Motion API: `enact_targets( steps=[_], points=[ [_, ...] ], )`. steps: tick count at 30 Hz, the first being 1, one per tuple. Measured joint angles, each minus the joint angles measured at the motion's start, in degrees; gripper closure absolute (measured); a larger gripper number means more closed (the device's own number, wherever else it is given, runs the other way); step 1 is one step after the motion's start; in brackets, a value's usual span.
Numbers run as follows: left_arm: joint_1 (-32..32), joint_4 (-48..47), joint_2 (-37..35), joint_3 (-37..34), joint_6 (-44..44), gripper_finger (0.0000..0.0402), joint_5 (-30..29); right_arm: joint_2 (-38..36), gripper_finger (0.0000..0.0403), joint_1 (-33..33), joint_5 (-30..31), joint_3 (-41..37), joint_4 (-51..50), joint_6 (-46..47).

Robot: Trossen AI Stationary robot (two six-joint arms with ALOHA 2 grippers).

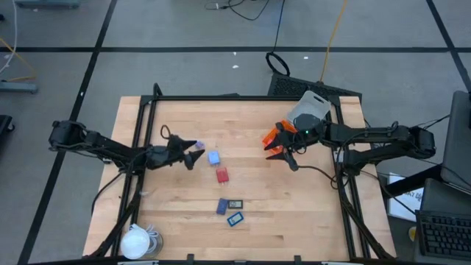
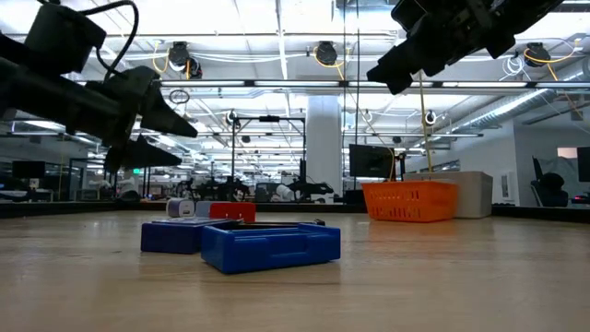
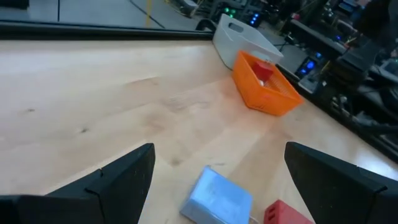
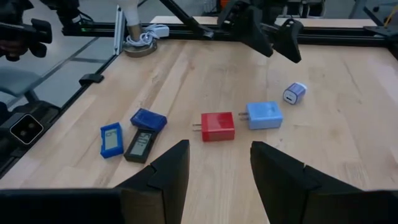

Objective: Pick & Place Office items
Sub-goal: Put the dark blue charger adapter into the orange bin

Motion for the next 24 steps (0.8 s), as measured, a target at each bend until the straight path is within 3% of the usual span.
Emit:
enact_targets(
  steps=[5,12,16,24],
  points=[
    [1.30,-5.83,0.00,2.61,-1.00,0.0039,1.60,0.00,0.0243,0.00,0.14,0.00,0.00,0.00],
    [1.48,-34.97,1.11,14.23,-5.43,0.0039,1.41,0.00,0.0247,-0.02,0.16,0.00,0.02,0.00],
    [1.69,-45.76,2.58,20.55,-8.01,0.0039,1.11,0.00,0.0247,-0.02,0.19,0.00,0.02,0.00],
    [3.05,-50.80,9.10,23.74,-13.82,0.0039,-2.95,0.00,0.0248,-0.02,0.19,0.00,0.00,0.00]
  ],
)
